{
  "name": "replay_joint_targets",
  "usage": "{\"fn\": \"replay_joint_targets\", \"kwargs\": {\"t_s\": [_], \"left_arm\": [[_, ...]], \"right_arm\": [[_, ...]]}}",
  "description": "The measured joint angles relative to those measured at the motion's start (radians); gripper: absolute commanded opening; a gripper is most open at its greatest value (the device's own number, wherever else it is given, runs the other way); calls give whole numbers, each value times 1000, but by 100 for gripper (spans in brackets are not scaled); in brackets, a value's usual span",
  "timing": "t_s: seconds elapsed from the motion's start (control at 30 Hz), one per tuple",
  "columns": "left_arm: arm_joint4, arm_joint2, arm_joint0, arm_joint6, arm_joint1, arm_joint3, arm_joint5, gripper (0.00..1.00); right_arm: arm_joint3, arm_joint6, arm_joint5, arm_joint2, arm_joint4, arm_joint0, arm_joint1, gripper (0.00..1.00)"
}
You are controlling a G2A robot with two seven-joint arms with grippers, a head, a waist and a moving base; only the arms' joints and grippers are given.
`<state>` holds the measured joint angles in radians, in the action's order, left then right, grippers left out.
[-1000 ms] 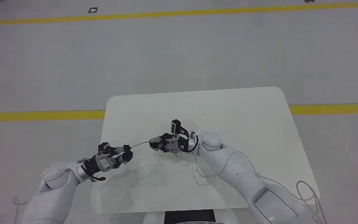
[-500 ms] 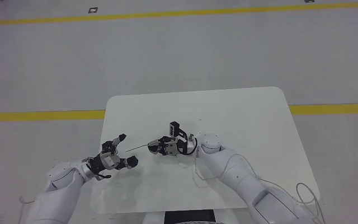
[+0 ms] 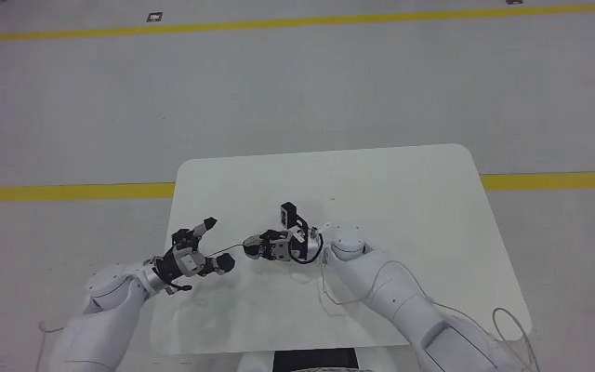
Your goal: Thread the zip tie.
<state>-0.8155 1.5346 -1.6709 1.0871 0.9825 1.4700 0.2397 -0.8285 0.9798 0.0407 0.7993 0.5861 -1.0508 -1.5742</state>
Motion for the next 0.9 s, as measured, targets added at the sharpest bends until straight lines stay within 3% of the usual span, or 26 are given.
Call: {"fn": "replay_joint_targets", "kwargs": {"t_s": [0.03, 0.07, 0.17, 0.53, 0.9], "left_arm": [[5, -3, 2, -2, 0, 0, 0, 100], [9, -6, 4, -4, -1, 0, 0, 70], [15, -10, 9, -8, -3, -3, 2, 45], [27, -18, 12, -8, -9, -14, -12, 23], [79, -15, -6, -34, -18, 12, -46, 27]], "right_arm": [[-9, -4, -2, 1, -6, -4, 2, 0], [-21, -9, -5, 3, -14, -9, 5, 0], [-45, -18, -8, 8, -32, -20, 11, 0], [-119, -28, -30, 9, -104, -38, 29, 0], [-152, -55, -48, 9, -110, -40, 33, 0]]}}
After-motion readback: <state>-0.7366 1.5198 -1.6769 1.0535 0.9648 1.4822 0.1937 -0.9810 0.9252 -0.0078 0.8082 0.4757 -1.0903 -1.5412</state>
